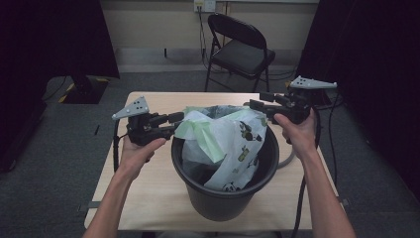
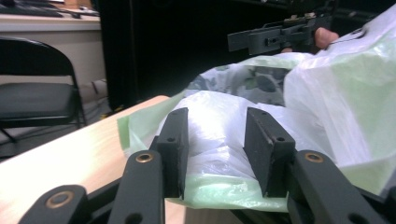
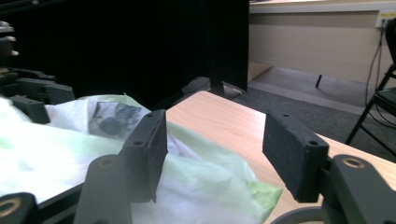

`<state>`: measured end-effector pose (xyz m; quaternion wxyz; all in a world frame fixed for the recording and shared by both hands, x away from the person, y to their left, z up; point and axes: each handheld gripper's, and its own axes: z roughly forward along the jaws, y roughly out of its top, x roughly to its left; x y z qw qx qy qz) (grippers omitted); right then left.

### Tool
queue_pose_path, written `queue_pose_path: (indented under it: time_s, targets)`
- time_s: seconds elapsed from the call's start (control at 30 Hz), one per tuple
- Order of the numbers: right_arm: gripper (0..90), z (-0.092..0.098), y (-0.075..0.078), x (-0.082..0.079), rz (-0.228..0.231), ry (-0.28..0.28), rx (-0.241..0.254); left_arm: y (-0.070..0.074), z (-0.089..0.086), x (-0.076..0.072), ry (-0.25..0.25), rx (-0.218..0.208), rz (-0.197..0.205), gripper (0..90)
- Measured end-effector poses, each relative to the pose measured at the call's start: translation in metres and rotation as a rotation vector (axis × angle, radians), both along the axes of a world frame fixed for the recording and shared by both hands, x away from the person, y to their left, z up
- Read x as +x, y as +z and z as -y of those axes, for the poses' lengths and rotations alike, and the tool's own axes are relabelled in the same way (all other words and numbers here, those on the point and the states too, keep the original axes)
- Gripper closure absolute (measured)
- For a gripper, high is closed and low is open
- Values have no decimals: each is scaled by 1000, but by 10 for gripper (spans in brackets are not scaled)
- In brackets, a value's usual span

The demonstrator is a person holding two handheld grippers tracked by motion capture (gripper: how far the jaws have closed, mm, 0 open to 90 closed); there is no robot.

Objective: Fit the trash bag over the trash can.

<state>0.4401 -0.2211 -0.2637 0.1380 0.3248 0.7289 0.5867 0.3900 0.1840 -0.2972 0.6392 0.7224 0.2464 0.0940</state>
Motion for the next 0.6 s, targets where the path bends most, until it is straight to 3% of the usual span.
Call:
queue_pose_path:
  time_s: [0.1,0.3,0.4,0.53,0.6]
  targets:
    - [386,-1,2,-7,4,23,-4,-3,-3,-10,-18,17,5,530]
    - [378,4,5,-15,13,42,8,-1,-15,-21,-63,4,16,546]
    - [369,4,4,-16,4,62,17,0,-21,-18,-78,-15,29,615]
    - [367,2,-1,-18,-14,106,24,2,-22,-10,-52,-35,29,659]
    - [441,2,-2,-18,-16,121,26,2,-20,-5,-38,-37,29,685]
